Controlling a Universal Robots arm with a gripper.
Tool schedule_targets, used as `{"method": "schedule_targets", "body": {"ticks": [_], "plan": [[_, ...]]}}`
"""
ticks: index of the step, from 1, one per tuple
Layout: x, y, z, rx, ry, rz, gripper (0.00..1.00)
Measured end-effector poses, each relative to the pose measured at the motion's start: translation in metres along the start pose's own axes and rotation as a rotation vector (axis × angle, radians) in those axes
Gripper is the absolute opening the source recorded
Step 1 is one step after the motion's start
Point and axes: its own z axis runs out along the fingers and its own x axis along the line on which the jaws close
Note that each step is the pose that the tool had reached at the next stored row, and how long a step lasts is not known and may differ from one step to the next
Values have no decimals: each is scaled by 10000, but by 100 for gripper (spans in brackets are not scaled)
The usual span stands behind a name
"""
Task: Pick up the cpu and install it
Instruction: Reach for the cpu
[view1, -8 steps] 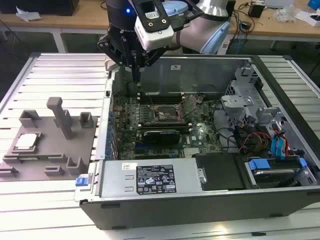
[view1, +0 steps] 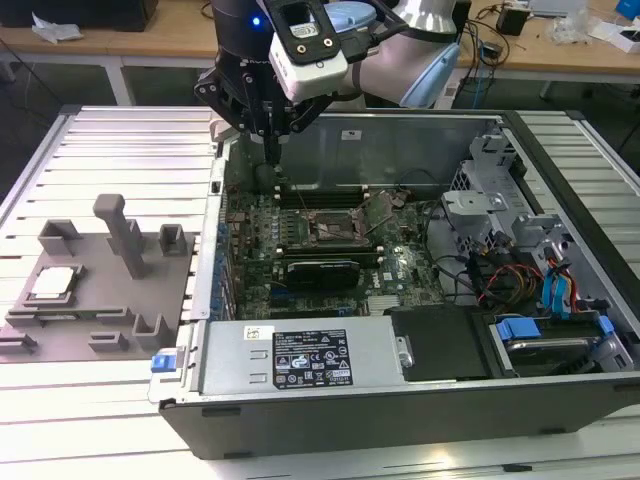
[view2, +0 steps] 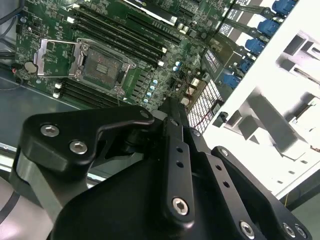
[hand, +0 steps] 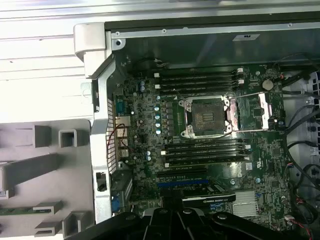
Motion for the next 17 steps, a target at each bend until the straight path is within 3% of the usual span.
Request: {"method": "schedule_targets", "body": {"ticks": [17], "plan": [[244,-17,-6,-1,-1,4,11]]}}
